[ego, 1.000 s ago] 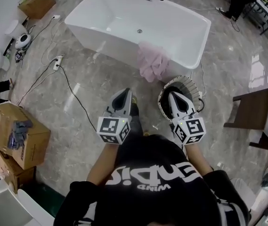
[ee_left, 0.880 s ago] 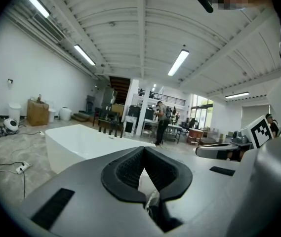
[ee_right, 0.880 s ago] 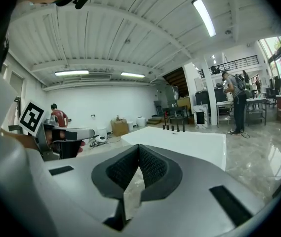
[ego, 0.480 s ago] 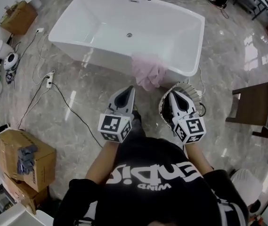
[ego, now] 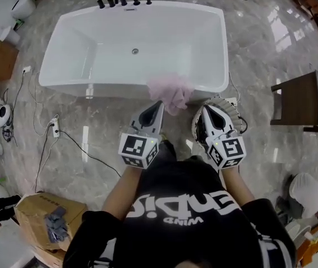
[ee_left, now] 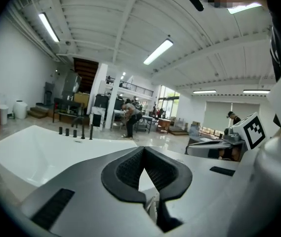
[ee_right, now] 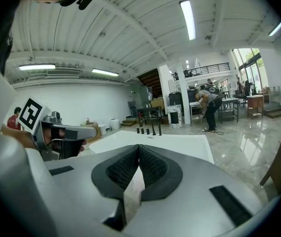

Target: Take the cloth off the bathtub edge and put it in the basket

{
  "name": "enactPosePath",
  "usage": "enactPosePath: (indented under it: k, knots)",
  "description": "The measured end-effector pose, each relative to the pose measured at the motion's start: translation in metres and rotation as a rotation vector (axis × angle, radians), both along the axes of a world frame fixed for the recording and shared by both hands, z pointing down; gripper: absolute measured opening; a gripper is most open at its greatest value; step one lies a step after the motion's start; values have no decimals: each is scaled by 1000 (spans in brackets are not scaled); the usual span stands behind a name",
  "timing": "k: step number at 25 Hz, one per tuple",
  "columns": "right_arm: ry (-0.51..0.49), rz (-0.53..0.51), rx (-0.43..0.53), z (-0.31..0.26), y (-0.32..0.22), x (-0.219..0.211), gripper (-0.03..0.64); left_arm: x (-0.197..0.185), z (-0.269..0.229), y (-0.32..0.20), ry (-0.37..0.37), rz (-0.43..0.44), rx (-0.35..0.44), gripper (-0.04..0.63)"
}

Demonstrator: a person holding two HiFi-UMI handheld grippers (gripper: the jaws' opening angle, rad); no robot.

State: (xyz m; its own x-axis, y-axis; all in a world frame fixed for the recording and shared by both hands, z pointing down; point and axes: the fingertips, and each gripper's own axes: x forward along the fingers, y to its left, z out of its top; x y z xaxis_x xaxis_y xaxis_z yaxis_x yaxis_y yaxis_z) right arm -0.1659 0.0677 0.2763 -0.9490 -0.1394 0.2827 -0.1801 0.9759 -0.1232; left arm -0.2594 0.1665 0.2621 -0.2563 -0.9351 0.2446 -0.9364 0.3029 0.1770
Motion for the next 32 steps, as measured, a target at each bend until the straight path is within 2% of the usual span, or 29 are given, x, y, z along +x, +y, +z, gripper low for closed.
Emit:
enactPosePath:
  k: [4,14,25,26,28,30,32]
  knots:
    - [9,55,3,3,-8,-17,12,-22,3,-18,-18,64,-13,12]
    - [37,131,-8,17,-26,-24,12,-38,32,-42,60,102,-28,12]
    - [48,134,-39,33,-45,-48,12,-51,50,-72,44,178,-85,18]
    - [48,134,-41,34,-47,-50,12,-52,52,-75,46,184,-87,32]
    - [49,135,-45,35,-52,-53,12,-54,54,-82,51,193,-92,122]
    - [51,136,-47,37,-58,-56,12,-55,57,-89,55,198,-98,165]
    - [55,137,-49,38,-63,-58,12,-56,60,-94,62,207,-106,238]
